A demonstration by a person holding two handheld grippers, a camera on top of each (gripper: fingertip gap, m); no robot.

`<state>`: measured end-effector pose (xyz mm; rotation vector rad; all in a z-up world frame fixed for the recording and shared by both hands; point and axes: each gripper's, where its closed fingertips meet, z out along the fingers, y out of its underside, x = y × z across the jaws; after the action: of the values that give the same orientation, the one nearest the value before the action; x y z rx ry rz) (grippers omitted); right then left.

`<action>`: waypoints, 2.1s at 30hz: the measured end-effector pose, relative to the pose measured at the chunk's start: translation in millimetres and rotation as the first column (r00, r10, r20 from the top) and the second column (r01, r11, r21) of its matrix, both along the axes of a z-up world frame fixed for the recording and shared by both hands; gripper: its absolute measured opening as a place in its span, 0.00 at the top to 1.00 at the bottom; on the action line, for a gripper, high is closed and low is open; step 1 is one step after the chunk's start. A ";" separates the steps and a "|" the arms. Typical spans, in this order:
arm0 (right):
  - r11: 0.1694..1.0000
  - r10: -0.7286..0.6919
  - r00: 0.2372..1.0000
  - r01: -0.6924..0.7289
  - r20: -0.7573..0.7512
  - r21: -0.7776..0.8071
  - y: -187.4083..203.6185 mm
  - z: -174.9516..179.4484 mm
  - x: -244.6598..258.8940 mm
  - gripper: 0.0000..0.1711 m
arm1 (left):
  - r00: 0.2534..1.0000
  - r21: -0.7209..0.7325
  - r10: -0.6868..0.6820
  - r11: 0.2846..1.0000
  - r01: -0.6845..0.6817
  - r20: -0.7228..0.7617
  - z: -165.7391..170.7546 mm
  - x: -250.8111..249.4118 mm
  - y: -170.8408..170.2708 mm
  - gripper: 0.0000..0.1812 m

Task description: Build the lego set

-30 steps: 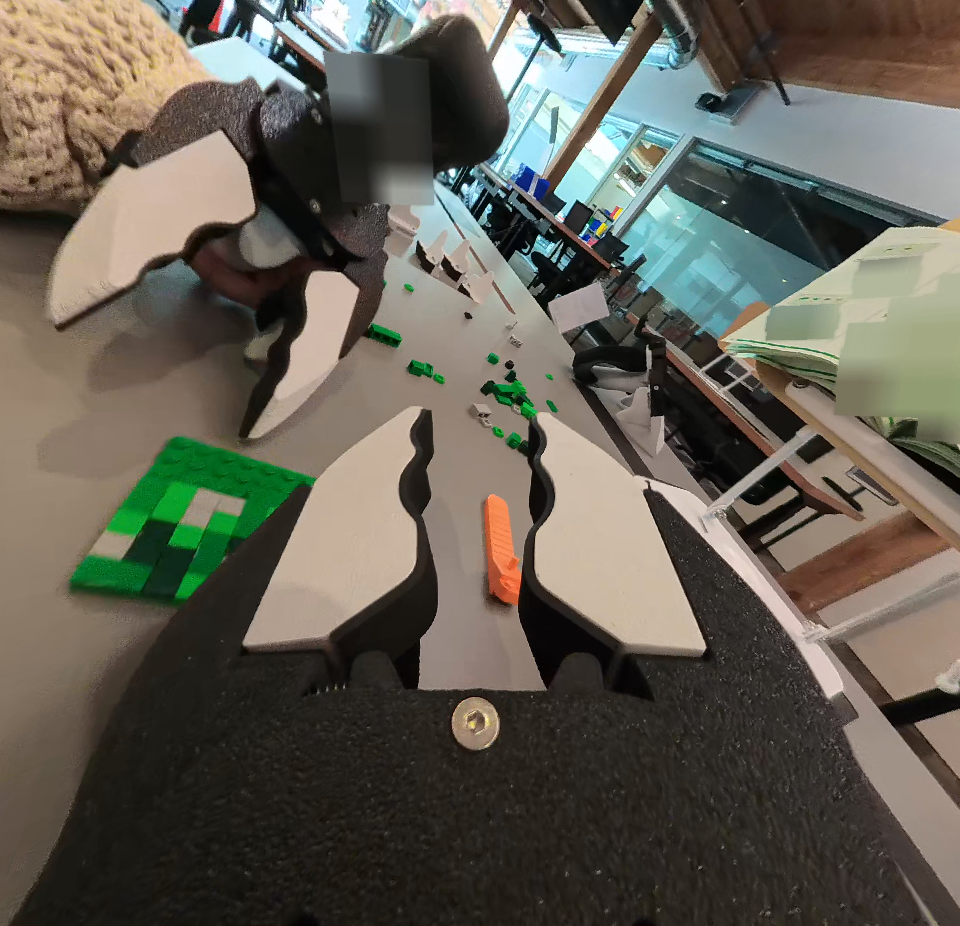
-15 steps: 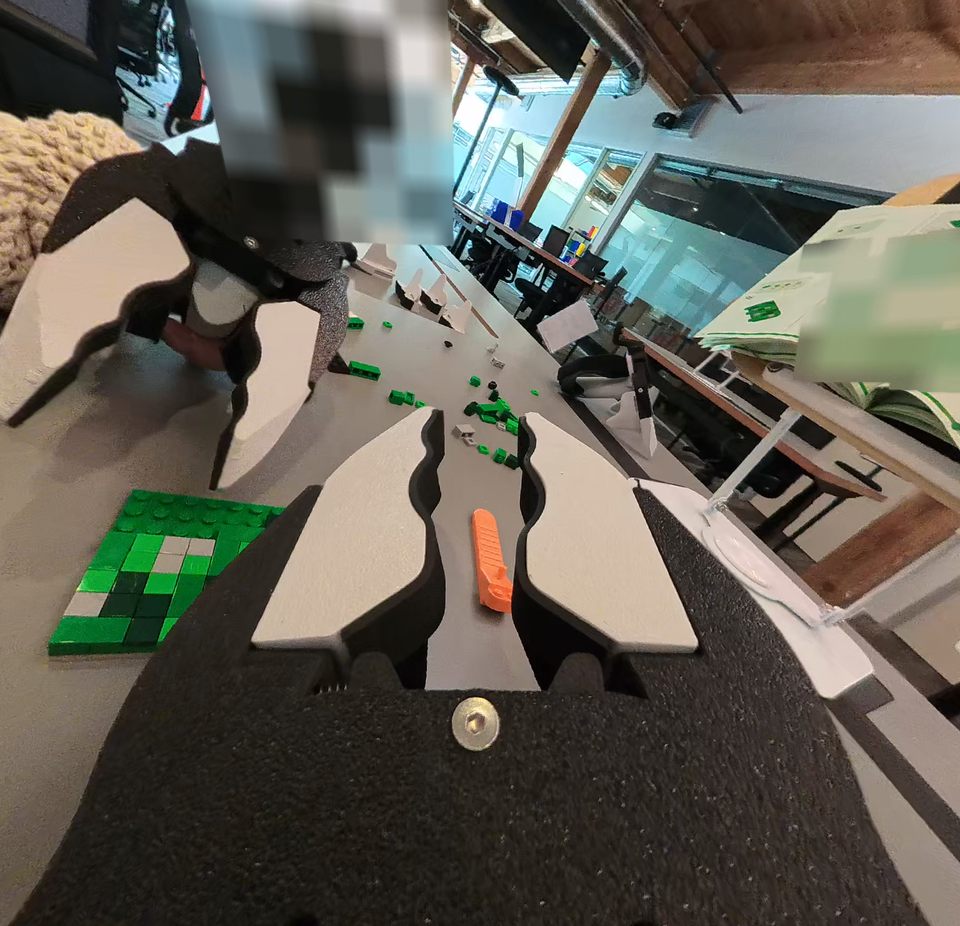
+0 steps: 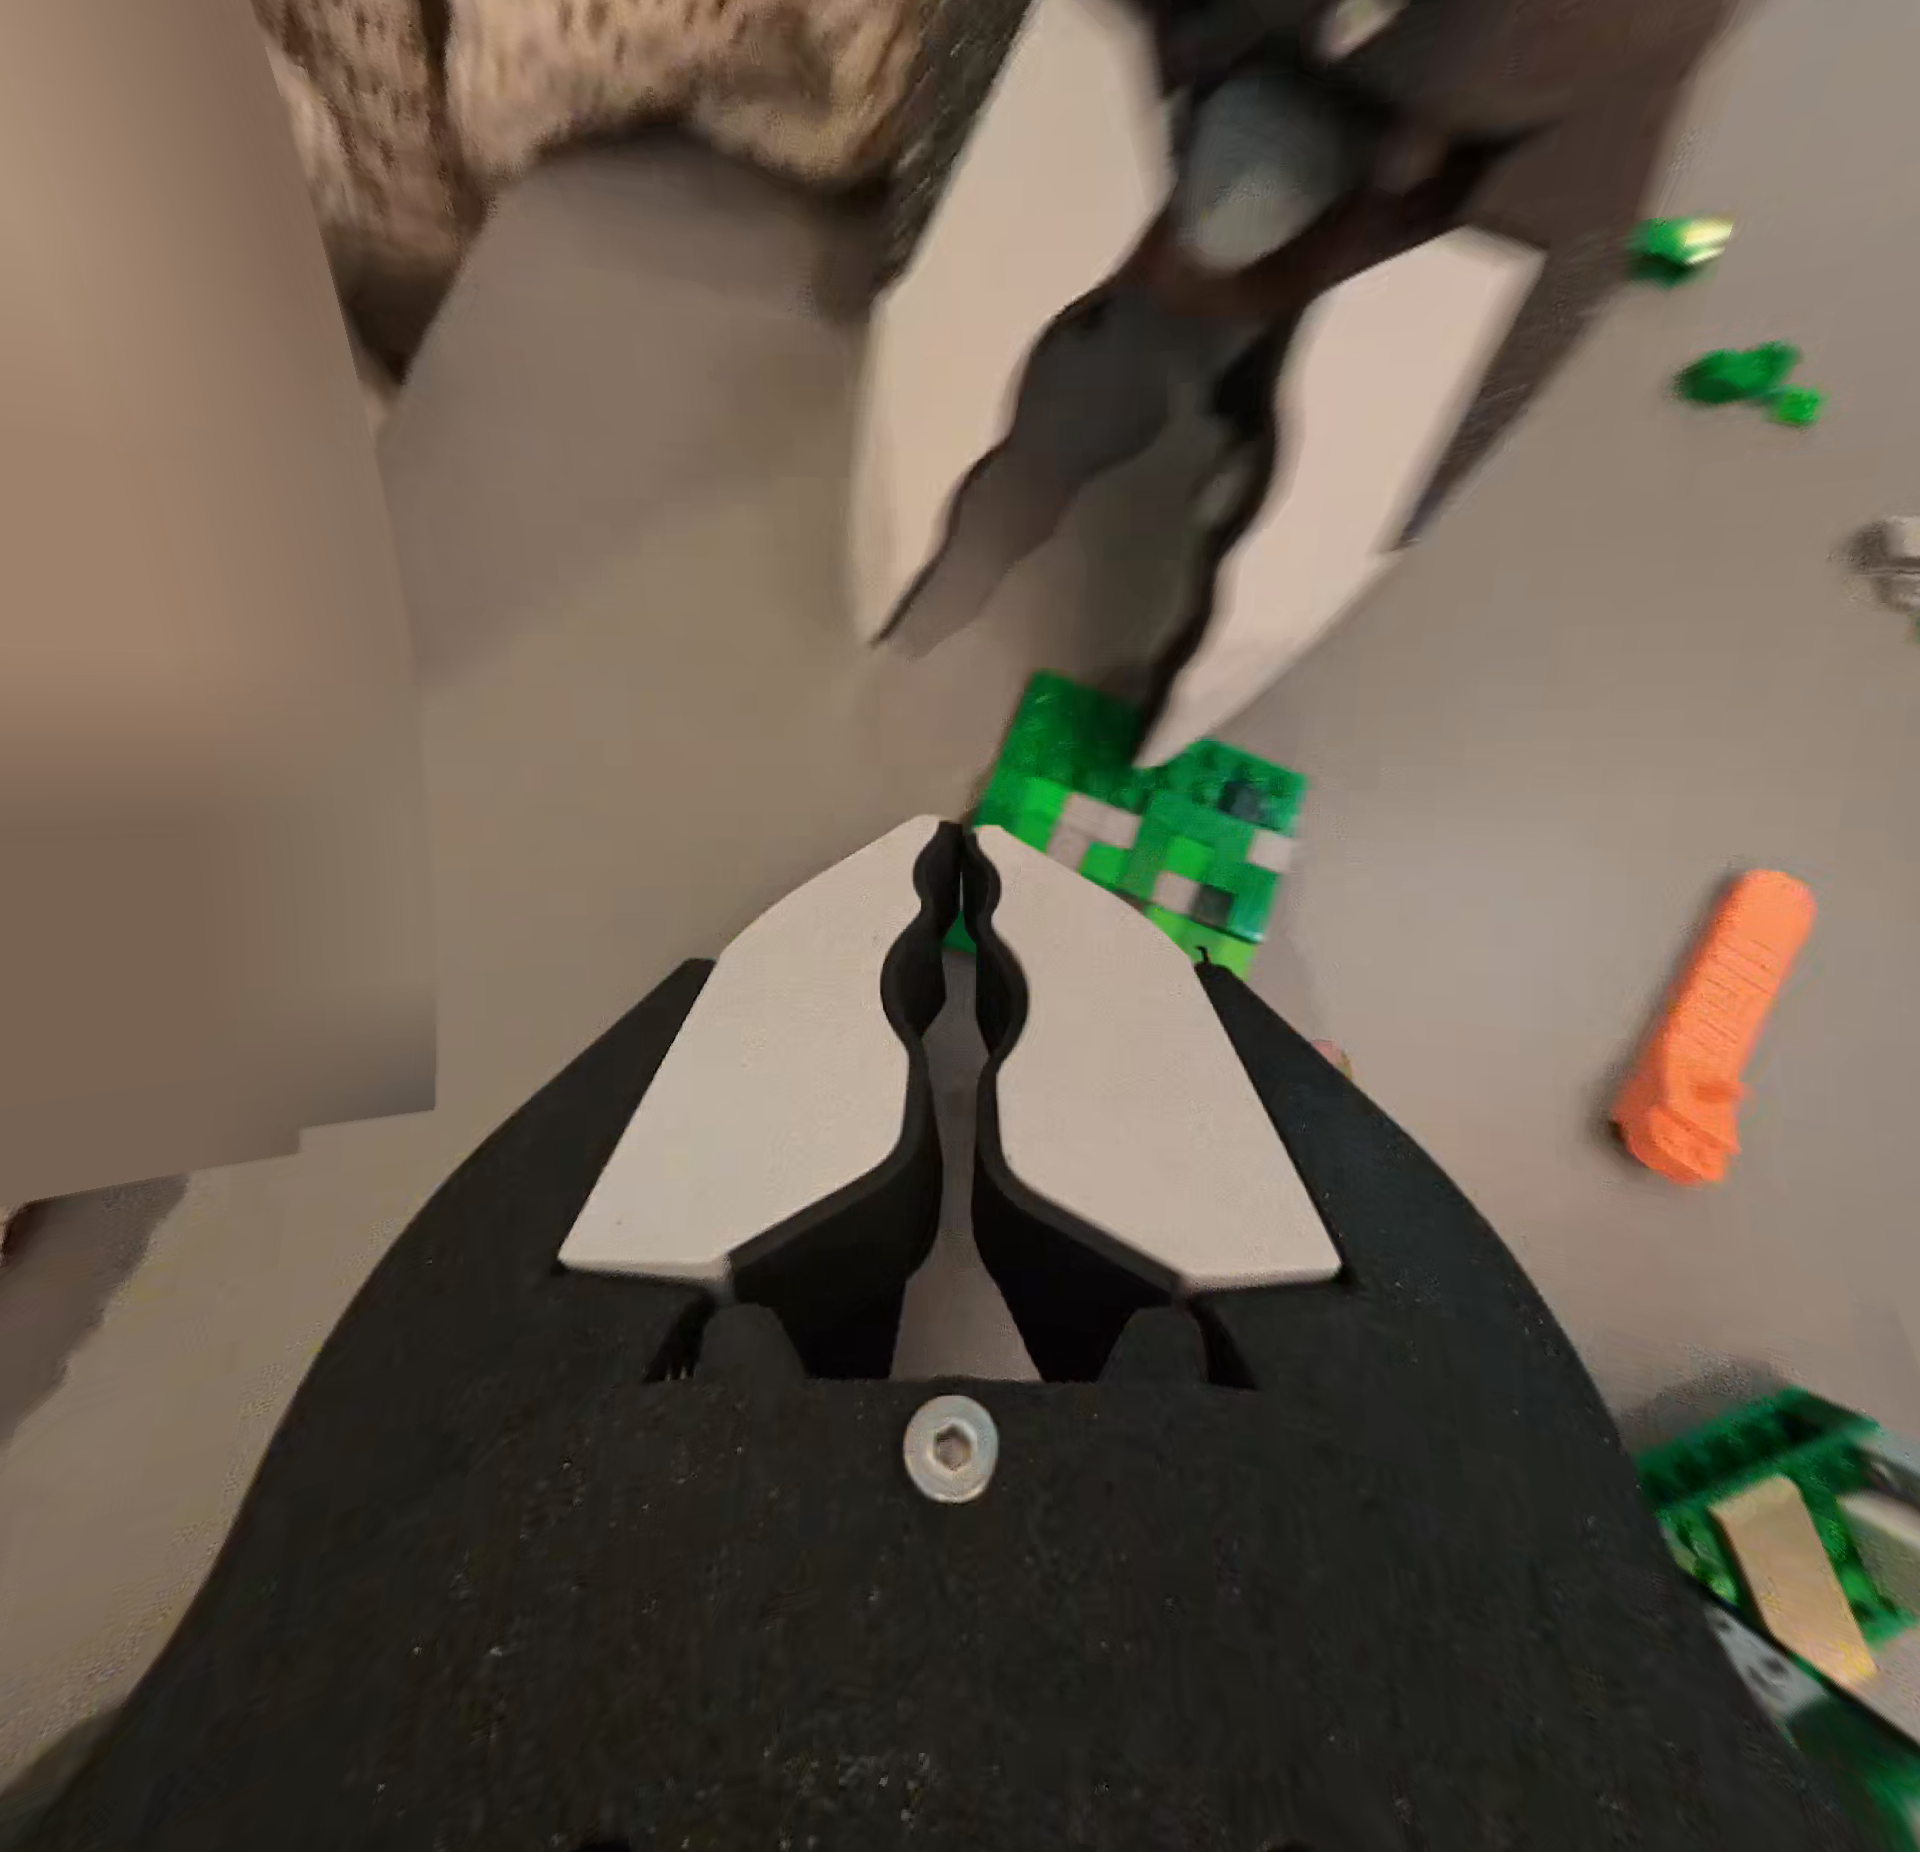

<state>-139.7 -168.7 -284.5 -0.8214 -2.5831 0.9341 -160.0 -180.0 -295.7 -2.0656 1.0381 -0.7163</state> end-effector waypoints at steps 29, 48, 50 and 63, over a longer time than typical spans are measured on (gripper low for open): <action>0.859 -0.485 0.841 0.509 -0.239 0.049 56.5 -8.0 -63.1 0.66 | 0.106 0.506 0.906 -0.130 -0.853 0.410 97.4 -287.6 -3.9 0.80; 0.974 -0.225 0.974 0.224 -0.020 -0.024 -13.4 -25.0 -46.2 0.81 | 0.218 0.534 0.927 0.022 -0.845 0.306 85.6 -266.9 17.3 0.79; 0.988 -0.150 0.988 0.151 0.030 -0.030 -15.9 -25.1 -35.2 0.83 | 0.280 0.527 0.912 0.087 -0.846 0.299 85.8 -254.1 23.7 0.79; 0.804 -0.594 0.804 0.594 0.011 -0.032 55.7 -4.3 -76.6 0.66 | 0.328 0.597 0.936 0.194 -0.778 0.125 72.3 -239.2 34.9 0.81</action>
<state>-216.3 -113.0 -288.8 -1.5192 -2.0774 0.7684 -399.3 -145.1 -223.4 -1.7765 -0.0371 0.4942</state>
